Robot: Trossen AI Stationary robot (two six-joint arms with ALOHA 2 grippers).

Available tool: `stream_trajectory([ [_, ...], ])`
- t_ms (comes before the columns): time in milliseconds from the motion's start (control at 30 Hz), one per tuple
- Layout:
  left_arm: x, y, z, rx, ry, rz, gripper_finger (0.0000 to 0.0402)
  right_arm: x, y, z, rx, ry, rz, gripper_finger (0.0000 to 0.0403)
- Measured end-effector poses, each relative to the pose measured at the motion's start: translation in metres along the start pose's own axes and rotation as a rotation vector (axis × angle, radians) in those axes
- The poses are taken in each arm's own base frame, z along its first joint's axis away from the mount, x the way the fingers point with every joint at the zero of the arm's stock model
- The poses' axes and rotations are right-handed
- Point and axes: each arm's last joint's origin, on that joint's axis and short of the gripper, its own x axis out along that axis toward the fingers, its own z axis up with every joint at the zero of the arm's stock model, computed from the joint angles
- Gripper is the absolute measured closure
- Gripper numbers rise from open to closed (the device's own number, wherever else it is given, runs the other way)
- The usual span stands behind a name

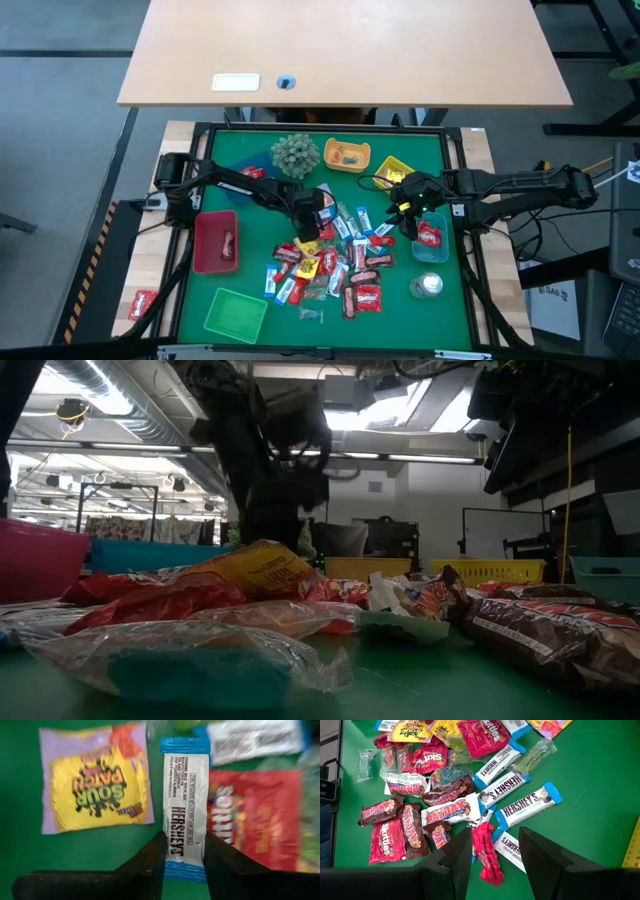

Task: Sort candy
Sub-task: Put the white-blue chocolate into the green bin

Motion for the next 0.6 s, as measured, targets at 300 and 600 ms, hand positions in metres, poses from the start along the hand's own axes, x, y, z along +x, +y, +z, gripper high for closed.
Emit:
stream_trajectory([
  [300,-0.036,-0.006,0.005,0.006,-0.029,-0.159,0.0314,0.0,0.0,0.0,0.001,0.004,-0.001,0.0242],
  [600,-0.082,-0.04,-0.015,-0.031,0.214,-0.624,0.0315,0.0,0.0,0.0,0.001,0.005,-0.001,0.0242],
])
